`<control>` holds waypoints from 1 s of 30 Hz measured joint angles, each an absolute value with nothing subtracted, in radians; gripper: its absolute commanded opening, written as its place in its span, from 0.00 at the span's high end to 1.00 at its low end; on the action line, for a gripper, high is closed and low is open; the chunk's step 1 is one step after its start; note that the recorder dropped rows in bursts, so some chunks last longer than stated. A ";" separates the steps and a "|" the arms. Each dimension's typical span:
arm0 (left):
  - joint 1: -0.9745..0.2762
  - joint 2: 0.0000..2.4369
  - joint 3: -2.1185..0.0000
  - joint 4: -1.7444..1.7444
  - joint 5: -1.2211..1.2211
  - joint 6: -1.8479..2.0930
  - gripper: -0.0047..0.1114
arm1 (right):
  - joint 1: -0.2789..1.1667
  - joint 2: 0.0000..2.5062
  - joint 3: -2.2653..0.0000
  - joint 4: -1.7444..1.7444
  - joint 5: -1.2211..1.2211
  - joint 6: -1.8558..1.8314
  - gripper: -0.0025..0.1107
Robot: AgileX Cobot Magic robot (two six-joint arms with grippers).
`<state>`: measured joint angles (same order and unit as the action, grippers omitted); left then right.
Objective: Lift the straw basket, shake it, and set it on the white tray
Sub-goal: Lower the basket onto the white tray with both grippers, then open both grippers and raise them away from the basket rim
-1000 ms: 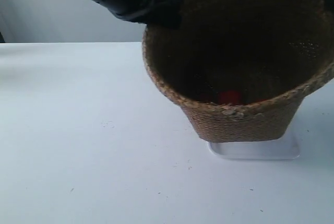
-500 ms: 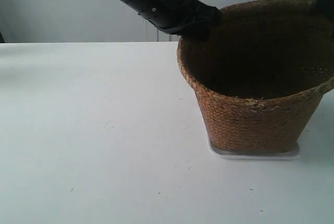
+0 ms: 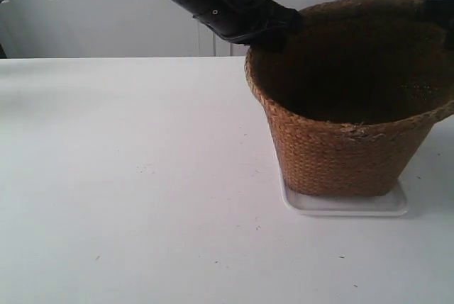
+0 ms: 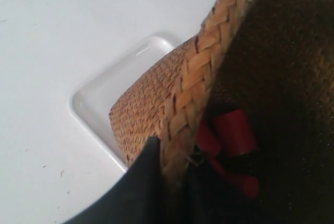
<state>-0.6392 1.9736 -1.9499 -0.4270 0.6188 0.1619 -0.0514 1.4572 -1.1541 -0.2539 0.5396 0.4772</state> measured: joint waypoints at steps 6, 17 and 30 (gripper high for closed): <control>-0.599 1.959 -1.954 -0.391 0.618 0.158 0.35 | -0.091 1.473 -1.154 -0.299 0.571 0.468 0.36; -0.595 1.944 -1.954 -0.313 0.616 0.158 0.35 | -0.096 1.399 -1.154 -0.276 0.482 0.468 0.50; -0.592 1.932 -1.954 -0.312 0.638 0.160 0.40 | -0.099 1.326 -1.156 0.006 0.425 0.324 0.75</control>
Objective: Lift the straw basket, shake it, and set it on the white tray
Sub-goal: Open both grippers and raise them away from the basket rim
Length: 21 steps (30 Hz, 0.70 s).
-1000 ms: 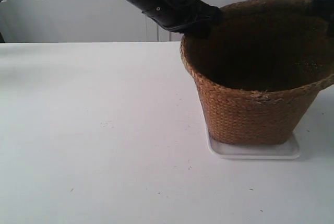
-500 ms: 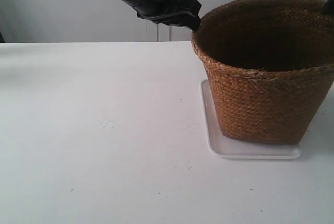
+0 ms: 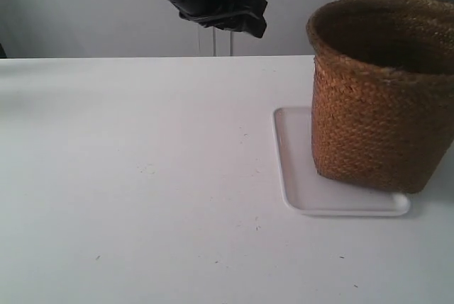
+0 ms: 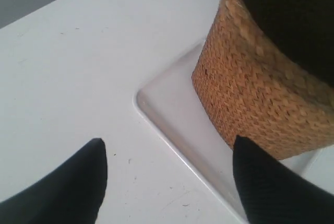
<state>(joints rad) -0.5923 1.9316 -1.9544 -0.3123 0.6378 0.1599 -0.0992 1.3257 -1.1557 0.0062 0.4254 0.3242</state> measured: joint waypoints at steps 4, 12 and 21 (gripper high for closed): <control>-0.592 1.898 -1.954 -0.214 0.647 0.141 0.50 | -0.099 1.259 -1.156 0.114 0.385 0.244 0.98; -0.592 1.659 -1.867 -0.191 0.645 0.117 0.51 | -0.099 0.934 -1.154 0.134 0.313 0.195 0.98; -0.592 1.253 -1.417 -0.302 0.366 0.246 0.51 | -0.099 0.468 -1.054 0.134 0.278 0.107 0.98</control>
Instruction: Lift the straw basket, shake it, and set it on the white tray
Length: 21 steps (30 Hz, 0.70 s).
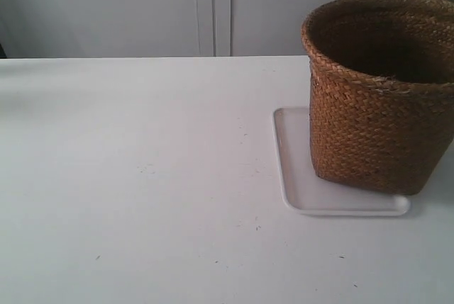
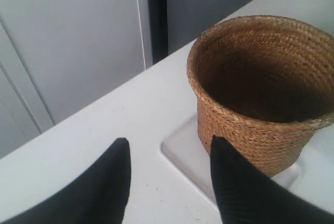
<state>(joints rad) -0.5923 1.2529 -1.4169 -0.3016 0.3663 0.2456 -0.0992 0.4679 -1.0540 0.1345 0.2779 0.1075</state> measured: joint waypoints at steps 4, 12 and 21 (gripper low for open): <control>-0.605 1.045 -1.161 -0.324 0.186 0.279 0.51 | -0.099 0.272 -1.023 0.125 0.310 0.092 0.98; -0.730 0.658 -0.647 -0.338 -0.197 0.286 0.51 | -0.099 -0.003 -1.034 -0.009 0.528 0.086 0.98; -0.765 0.491 -0.269 -0.251 -0.512 0.272 0.51 | -0.099 -0.003 -1.062 -0.045 0.885 0.097 0.98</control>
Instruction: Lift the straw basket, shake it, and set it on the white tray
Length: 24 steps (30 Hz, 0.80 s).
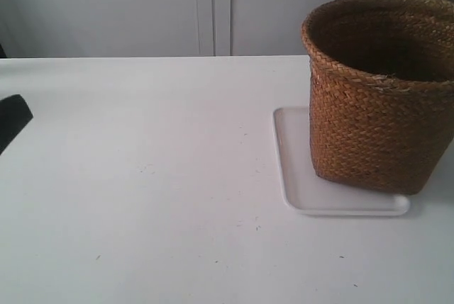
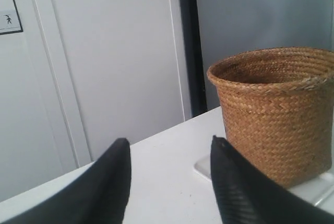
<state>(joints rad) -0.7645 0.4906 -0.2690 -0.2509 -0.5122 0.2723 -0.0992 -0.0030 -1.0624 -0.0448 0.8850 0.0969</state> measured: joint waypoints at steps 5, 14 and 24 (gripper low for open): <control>-0.765 0.484 -0.197 -0.165 -0.508 0.227 0.51 | -0.099 -0.003 -1.062 -0.047 0.918 0.101 0.98; -0.765 0.484 -0.188 -0.165 -0.211 0.090 0.51 | -0.099 -0.003 -1.066 -0.047 0.918 0.101 0.98; -0.741 0.484 -0.184 -0.165 -0.317 0.058 0.51 | -0.099 -0.003 -1.066 -0.047 0.918 0.101 0.98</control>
<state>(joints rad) -0.7413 0.4835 -0.1838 -0.1653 -0.3172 0.0579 -0.0992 -0.0030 -1.0663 -0.0465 0.9182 0.1007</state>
